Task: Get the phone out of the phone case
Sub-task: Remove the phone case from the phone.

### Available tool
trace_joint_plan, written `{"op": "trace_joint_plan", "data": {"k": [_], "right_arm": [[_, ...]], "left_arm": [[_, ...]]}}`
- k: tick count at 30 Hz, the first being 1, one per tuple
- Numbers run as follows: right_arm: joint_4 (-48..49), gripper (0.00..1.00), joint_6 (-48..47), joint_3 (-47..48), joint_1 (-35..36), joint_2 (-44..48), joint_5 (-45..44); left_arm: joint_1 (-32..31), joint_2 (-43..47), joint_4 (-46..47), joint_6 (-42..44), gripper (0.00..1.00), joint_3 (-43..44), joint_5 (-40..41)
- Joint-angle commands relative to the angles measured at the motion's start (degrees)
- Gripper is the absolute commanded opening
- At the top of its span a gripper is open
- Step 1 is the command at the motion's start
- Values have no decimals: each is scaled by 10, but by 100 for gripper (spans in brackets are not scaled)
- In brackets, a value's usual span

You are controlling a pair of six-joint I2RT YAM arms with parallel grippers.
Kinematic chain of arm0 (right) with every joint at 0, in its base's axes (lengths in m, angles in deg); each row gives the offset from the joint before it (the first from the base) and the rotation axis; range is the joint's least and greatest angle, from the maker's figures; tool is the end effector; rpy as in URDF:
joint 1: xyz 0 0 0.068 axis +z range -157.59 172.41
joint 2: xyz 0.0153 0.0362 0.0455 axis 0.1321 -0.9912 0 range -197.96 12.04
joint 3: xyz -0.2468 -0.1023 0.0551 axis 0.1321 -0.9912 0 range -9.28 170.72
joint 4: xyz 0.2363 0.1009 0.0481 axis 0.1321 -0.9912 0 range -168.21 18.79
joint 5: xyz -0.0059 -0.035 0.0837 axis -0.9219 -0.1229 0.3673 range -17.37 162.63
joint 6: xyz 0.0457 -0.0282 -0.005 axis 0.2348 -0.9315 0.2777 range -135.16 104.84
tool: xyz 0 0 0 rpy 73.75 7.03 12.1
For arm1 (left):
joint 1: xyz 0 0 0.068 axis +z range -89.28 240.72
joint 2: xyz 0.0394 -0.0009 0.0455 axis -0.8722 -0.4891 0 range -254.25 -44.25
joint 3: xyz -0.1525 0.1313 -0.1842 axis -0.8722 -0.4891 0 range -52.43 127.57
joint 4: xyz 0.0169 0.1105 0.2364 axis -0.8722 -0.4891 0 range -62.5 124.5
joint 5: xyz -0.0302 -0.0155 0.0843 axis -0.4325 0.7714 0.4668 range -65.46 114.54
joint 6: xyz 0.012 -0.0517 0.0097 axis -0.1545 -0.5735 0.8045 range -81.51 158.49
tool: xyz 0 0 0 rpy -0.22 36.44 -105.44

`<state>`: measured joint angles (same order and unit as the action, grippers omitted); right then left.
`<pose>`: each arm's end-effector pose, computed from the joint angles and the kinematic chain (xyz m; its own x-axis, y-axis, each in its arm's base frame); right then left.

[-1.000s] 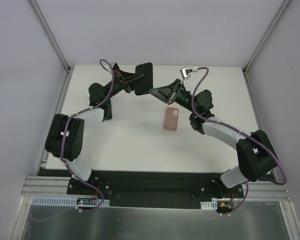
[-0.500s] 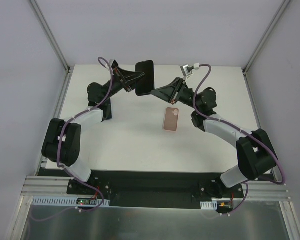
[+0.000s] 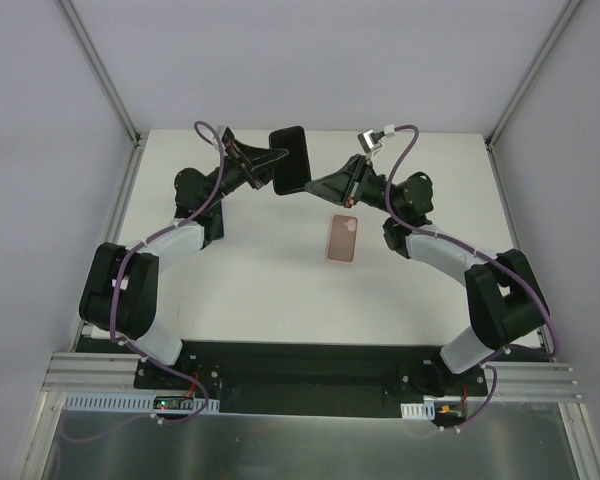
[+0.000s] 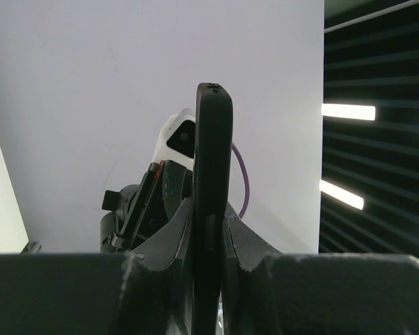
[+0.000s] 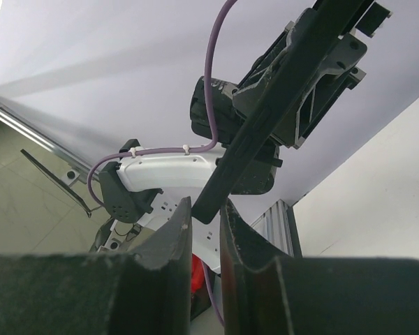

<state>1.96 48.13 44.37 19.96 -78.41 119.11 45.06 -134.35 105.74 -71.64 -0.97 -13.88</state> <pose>0.2837 0.1771 0.3372 -0.5106 0.4275 -0.7460 -0.8455 -0.0921 0.5260 0.3168 -0.1118 0.3261 -0.8503 -0.5257 -0.0244 0.2408 -0.3474 -0.9063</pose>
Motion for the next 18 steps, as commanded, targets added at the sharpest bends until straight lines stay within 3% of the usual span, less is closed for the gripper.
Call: {"op": "trace_joint_plan", "data": {"k": [1,7,10,16,18], "right_arm": [[135,1,-17,-13,-12,11,12],[145,5,-43,-2,-12,11,45],[145,14,-29,15,-14,10,50],[-25,49,-63,6,-27,48,18],[-88,54,-88,-6,-27,85,-2]], "left_arm": [[9,23,253,-143,0,9,39],[9,31,252,-152,0,16,44],[9,35,252,-146,0,13,41],[12,37,247,-116,0,-6,25],[12,35,238,-105,0,-13,19]]}}
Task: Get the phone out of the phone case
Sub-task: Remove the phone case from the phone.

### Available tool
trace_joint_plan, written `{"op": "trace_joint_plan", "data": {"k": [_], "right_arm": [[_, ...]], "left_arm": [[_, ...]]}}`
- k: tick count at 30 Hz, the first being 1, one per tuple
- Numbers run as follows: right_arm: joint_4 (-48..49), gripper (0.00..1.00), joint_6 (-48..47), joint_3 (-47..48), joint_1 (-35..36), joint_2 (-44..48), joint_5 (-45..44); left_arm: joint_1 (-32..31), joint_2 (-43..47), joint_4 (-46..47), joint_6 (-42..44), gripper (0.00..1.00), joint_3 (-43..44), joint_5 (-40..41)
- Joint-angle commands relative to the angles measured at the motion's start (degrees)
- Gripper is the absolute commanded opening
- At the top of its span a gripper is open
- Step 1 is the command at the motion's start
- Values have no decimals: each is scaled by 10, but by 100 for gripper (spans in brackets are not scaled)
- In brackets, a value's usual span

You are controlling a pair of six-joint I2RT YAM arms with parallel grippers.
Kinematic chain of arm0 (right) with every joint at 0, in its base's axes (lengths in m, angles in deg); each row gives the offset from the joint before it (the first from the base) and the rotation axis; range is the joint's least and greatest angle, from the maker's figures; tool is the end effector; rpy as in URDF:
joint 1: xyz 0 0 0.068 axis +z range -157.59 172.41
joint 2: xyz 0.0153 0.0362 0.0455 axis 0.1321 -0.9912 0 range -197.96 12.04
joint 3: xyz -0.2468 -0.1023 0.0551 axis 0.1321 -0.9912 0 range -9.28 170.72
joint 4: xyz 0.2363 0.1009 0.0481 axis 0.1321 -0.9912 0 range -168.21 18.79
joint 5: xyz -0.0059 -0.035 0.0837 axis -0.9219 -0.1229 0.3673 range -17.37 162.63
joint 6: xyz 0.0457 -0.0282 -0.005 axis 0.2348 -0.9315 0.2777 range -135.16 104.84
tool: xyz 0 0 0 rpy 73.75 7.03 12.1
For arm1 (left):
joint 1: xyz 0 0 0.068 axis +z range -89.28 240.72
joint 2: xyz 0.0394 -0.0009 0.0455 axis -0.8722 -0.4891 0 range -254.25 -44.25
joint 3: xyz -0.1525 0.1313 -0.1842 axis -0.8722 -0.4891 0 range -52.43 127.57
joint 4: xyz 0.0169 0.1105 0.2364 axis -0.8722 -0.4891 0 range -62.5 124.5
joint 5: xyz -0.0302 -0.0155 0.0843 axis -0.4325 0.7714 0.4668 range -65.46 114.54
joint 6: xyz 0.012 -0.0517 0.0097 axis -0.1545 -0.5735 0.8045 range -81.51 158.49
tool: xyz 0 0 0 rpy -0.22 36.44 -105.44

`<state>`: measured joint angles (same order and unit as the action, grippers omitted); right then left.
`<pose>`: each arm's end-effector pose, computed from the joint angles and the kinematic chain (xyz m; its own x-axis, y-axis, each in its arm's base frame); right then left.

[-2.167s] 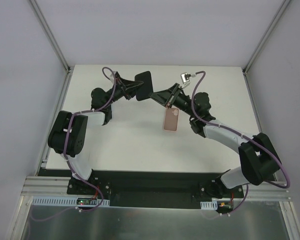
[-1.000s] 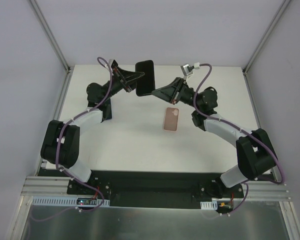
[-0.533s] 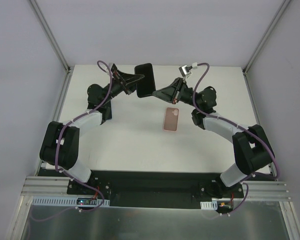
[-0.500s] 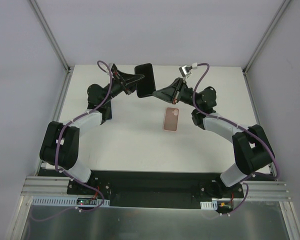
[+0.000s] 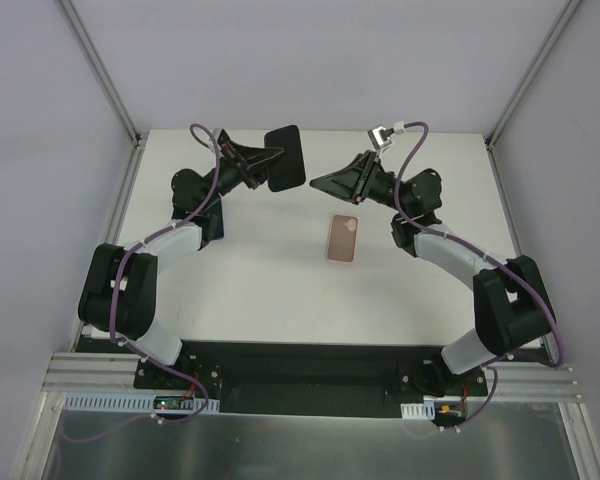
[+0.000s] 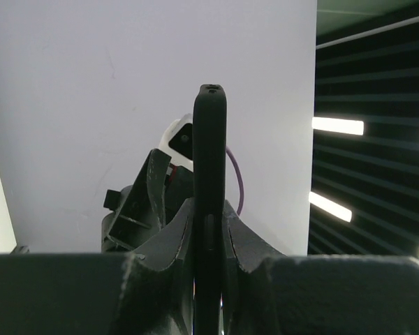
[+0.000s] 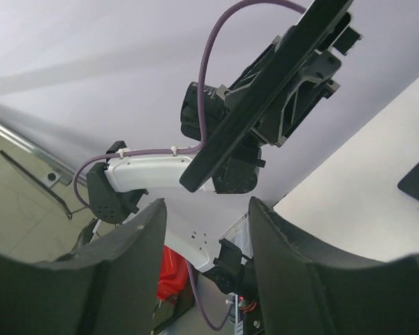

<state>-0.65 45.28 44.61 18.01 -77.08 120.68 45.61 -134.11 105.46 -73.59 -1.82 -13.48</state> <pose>0.2866 0.1666 0.3417 -0.4699 0.4197 -0.7766 -0.8661 -0.0494 0.4974 0.3167 -0.1082 0.3225 -0.8498 -0.5268 0.0198 0.2029 -0.3614 -0.9101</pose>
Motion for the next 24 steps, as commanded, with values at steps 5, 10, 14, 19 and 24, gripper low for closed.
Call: {"op": "trace_joint_plan", "data": {"k": [5,10,14,19,24], "right_arm": [[-209,68,-139,-23,6,150,-58],[-472,76,-263,45,58,194,-146],[-481,76,-248,75,62,161,-150],[-478,75,-233,104,61,128,-152],[-449,70,-216,119,60,104,-145]], "left_arm": [[7,21,237,-74,0,0,3],[7,19,228,-61,0,7,-7],[7,24,226,-57,0,8,-10],[7,30,219,-53,0,4,-13],[7,34,219,-50,0,0,-14]]}}
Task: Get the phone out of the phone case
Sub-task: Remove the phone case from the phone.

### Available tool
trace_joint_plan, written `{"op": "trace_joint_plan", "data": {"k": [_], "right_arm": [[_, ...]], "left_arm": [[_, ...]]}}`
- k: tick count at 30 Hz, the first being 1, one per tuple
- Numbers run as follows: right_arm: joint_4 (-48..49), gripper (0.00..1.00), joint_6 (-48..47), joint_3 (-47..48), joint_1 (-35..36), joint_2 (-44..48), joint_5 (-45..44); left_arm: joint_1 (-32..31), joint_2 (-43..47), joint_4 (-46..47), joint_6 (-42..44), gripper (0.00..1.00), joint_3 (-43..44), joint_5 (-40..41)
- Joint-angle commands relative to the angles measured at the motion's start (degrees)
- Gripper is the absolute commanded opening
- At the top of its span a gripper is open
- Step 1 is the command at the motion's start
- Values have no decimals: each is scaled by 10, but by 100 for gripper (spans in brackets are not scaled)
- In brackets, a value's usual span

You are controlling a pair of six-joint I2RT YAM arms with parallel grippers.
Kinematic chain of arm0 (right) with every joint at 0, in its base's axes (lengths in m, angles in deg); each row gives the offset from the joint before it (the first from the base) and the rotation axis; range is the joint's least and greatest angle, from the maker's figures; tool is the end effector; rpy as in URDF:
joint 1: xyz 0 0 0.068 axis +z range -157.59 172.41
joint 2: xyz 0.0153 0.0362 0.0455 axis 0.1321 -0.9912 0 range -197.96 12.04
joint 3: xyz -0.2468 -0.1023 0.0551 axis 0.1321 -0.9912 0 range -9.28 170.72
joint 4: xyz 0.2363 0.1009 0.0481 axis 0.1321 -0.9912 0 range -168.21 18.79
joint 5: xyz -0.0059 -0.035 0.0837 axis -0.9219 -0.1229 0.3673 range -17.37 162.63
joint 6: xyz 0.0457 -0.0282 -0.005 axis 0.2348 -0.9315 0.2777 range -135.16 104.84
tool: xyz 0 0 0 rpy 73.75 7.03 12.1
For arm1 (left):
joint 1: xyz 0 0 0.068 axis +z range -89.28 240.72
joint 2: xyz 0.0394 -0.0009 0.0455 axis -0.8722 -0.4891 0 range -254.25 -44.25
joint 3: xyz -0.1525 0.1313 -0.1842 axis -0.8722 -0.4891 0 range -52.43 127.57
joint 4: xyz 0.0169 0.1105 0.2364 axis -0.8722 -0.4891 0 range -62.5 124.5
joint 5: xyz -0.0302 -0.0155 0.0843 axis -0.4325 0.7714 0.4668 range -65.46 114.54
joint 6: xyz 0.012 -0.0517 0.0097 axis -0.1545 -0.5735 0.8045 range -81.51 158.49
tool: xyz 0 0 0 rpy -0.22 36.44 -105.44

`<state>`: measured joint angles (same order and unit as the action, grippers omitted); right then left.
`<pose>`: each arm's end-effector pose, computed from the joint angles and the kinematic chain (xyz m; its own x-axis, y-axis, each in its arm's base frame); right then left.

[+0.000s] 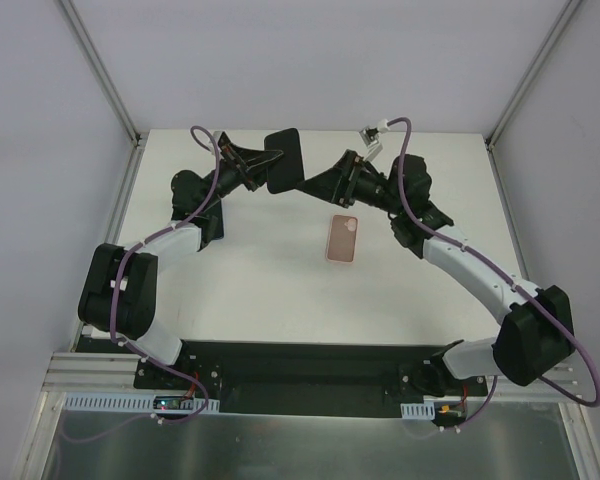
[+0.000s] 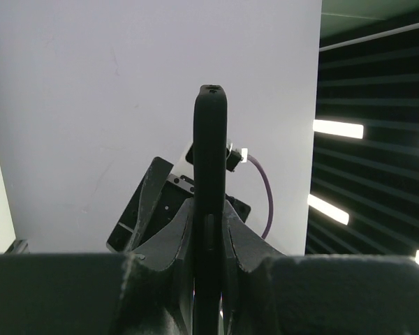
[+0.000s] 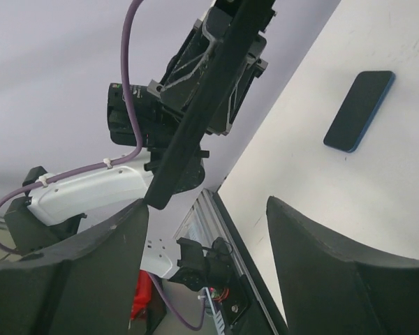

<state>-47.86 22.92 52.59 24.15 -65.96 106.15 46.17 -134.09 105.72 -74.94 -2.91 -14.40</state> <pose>0.2618 0.1850 0.3743 -0.4737 0.3116 -0.8237 -0.7779 0.2904 0.5572 0.3160 -0.1051 0.3168 -0.8559 -0.5153 0.0450 0.1708 -0.3637 -0.9157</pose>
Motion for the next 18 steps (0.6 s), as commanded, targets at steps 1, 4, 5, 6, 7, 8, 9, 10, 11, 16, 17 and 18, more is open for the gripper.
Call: {"op": "trace_joint_plan", "data": {"k": [1,4,5,6,7,8,9,10,11,16,17,18], "right_arm": [[27,68,15,41,-1,-12,2],[48,63,31,48,1,-24,11],[59,62,36,48,1,-27,12],[62,61,36,48,2,-28,13],[63,60,37,48,2,-28,13],[64,59,37,49,2,-29,12],[66,58,38,50,3,-29,12],[67,57,38,51,4,-30,12],[67,57,38,53,5,-30,11],[70,47,39,53,5,-32,8],[70,44,40,52,5,-30,7],[71,39,41,49,5,-29,5]], "left_arm": [[1,34,216,-37,0,11,-4],[1,33,215,-37,0,12,-4],[1,31,216,-36,0,13,-4],[1,31,215,-36,0,13,-5],[1,31,216,-37,0,12,-5],[1,31,215,-36,0,12,-5],[1,31,216,-36,0,11,-6],[1,31,216,-36,0,11,-6],[1,30,215,-36,0,9,-6],[1,32,216,-36,0,9,-5],[1,32,215,-36,0,9,-5],[1,33,215,-36,0,8,-4]]}}
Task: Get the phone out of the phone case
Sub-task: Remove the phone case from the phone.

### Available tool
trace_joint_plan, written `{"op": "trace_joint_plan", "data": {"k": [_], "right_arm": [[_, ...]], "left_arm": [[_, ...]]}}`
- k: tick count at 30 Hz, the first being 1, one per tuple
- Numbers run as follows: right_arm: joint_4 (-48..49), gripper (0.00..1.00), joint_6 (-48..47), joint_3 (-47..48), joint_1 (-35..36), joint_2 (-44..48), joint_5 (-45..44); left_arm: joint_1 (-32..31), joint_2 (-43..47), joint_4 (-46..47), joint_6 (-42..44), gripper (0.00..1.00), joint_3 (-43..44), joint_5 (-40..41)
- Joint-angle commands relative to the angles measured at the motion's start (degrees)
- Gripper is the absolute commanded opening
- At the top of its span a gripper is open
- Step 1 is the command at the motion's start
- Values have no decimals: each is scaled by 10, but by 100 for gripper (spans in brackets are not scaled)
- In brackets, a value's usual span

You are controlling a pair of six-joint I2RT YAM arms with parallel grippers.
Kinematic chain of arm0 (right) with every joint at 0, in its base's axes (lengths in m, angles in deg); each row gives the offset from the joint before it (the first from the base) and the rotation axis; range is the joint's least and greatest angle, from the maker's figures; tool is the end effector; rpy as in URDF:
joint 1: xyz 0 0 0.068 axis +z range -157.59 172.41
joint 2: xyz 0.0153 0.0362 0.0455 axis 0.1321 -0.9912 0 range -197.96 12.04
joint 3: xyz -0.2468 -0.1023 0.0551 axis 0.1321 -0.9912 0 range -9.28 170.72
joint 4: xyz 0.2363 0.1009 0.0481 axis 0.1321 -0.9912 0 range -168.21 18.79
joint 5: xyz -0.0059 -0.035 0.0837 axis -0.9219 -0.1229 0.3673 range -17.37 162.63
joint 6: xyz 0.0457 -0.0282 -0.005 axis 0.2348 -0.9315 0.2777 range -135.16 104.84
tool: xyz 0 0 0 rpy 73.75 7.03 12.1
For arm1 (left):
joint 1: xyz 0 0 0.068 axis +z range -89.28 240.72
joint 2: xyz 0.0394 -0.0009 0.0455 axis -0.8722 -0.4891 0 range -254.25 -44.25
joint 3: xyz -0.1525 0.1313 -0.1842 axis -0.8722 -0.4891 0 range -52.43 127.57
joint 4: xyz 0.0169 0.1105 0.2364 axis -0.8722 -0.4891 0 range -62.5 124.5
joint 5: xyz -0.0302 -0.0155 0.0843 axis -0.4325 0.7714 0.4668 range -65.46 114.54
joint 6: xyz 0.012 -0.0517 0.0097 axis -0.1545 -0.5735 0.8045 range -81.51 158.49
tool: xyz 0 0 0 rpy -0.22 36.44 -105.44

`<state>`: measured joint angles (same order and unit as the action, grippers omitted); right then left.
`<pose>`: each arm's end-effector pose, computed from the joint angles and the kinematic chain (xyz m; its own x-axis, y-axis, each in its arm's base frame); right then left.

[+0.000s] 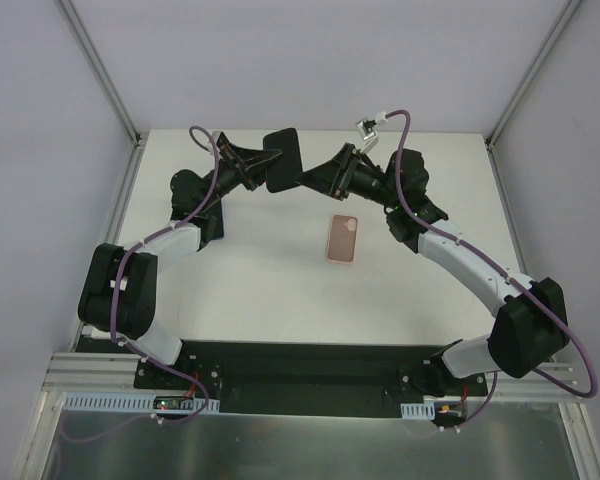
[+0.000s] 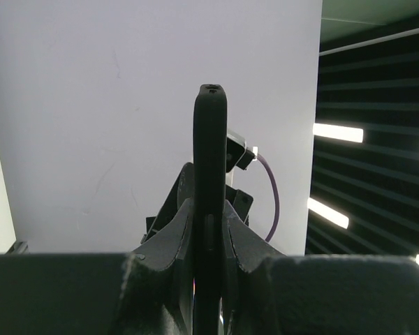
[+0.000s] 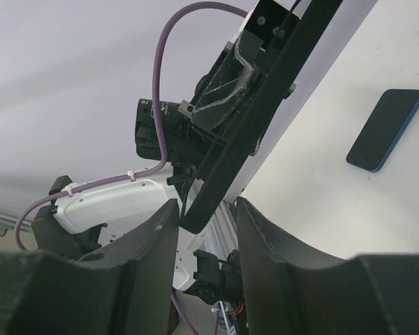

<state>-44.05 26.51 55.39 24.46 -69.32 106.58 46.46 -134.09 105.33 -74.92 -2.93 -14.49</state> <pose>0.2726 0.1941 0.3804 -0.4871 0.3458 -0.8020 -0.7789 0.2433 0.5780 0.3168 -0.1037 0.3161 -0.8536 -0.5187 0.0491 0.1663 -0.3606 -0.9178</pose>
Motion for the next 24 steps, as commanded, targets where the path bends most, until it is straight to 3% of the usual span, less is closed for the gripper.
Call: {"op": "trace_joint_plan", "data": {"k": [1,6,9,21,24], "right_arm": [[32,36,4,20,1,6,0],[40,11,3,6,0,14,-6],[66,2,6,-4,-1,17,-5],[300,1,72,-49,-6,-8,34],[418,2,141,-61,-19,-54,51]], "left_arm": [[-2,33,220,-36,0,10,-3],[-2,34,220,-38,0,10,-3],[-2,35,220,-41,0,9,-2],[-2,26,256,-89,0,17,19],[-2,36,256,-98,0,32,26]]}}
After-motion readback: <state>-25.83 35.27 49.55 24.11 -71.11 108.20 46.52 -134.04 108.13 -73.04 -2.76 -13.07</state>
